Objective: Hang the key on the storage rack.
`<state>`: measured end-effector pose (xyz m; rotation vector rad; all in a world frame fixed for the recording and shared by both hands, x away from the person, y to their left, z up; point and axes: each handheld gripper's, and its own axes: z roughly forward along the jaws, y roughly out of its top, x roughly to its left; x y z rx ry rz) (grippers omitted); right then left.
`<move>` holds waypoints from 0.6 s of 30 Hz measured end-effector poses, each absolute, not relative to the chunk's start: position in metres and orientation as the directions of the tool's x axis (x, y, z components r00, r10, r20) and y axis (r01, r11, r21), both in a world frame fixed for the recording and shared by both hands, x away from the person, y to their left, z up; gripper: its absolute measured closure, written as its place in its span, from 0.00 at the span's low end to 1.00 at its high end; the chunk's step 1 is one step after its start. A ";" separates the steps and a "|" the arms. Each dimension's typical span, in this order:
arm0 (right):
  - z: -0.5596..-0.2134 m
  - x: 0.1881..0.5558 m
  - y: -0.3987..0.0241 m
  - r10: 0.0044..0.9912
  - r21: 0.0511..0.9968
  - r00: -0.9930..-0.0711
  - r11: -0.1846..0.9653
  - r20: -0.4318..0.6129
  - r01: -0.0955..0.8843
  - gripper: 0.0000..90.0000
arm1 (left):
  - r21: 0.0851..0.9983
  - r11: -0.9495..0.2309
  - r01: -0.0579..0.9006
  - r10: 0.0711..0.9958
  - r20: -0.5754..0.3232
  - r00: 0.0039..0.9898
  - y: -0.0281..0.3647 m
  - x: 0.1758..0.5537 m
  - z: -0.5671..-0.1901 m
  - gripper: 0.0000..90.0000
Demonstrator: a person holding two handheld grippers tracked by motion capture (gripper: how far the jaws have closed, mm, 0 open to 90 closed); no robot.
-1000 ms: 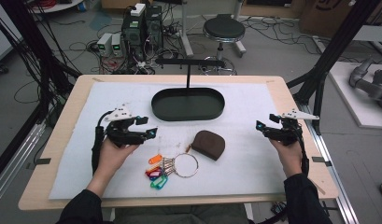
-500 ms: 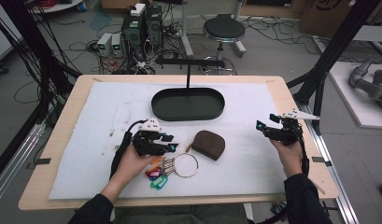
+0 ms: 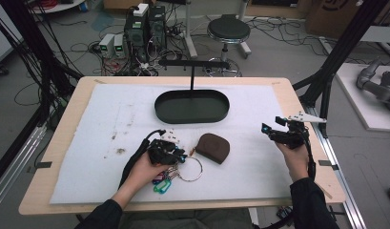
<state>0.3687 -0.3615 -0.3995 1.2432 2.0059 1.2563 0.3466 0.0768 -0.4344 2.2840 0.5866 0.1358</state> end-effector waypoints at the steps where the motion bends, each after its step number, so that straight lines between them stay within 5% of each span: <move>1: -0.399 0.369 -0.362 0.872 0.877 -0.484 0.173 0.075 0.447 0.30 | 0.693 -0.617 0.374 0.453 -0.075 0.888 0.076 0.347 -0.436 0.84; 12: -0.400 0.369 -0.361 0.868 0.880 -0.491 0.177 0.070 0.440 0.30 | 0.693 -0.643 0.326 0.454 0.002 0.891 0.071 0.339 -0.437 0.96; 18: -0.399 0.368 -0.363 0.871 0.885 -0.486 0.165 0.077 0.435 0.30 | 0.721 -0.591 0.363 0.454 -0.075 0.888 0.077 0.342 -0.435 0.96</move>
